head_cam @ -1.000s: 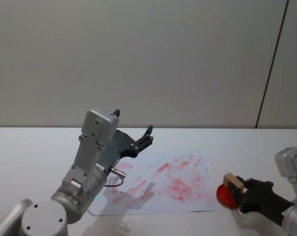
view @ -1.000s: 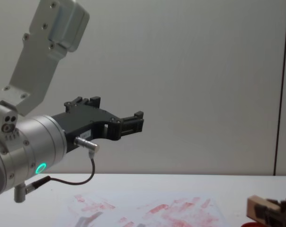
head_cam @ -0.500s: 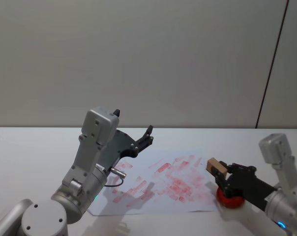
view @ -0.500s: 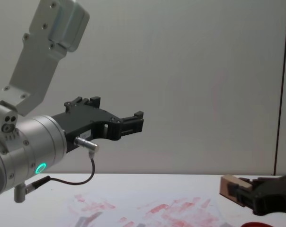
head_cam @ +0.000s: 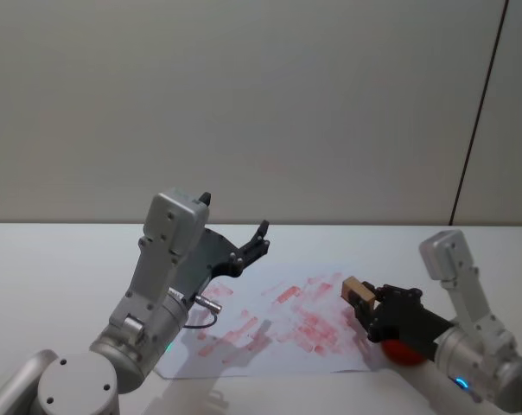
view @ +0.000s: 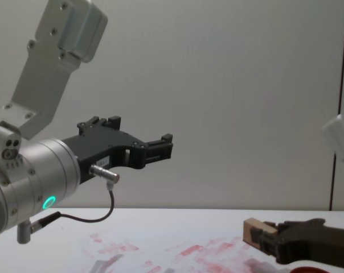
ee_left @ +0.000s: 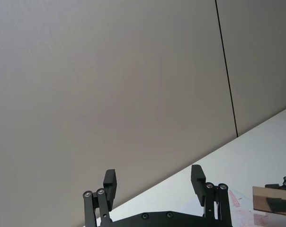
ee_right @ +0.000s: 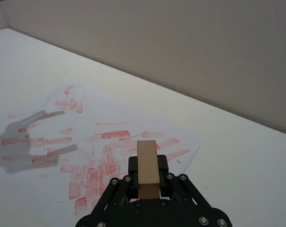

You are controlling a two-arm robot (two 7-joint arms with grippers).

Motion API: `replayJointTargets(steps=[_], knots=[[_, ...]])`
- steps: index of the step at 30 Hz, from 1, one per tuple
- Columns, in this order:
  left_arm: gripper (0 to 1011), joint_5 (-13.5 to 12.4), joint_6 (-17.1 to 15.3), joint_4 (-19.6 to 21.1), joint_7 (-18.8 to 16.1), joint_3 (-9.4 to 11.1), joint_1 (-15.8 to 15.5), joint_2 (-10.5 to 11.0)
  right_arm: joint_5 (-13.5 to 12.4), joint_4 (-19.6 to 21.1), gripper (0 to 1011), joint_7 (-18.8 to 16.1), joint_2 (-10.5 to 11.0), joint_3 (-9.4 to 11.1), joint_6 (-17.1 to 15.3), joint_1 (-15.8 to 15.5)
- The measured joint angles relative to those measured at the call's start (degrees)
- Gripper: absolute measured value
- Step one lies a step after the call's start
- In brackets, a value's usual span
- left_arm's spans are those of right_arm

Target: Use the one hand to pick up the stamp and affix it onto the A4 paper.

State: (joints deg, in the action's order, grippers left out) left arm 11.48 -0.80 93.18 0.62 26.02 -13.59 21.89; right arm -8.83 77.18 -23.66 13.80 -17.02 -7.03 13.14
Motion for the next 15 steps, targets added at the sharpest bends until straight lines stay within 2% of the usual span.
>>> replayJointTargets(steps=[15], knots=[[1003, 0.0, 0.0, 0.0, 0.0, 0.0, 0.0, 0.0, 2.78, -8.06, 217, -0.36, -2.79, -1.44, 0.38, 4.33]])
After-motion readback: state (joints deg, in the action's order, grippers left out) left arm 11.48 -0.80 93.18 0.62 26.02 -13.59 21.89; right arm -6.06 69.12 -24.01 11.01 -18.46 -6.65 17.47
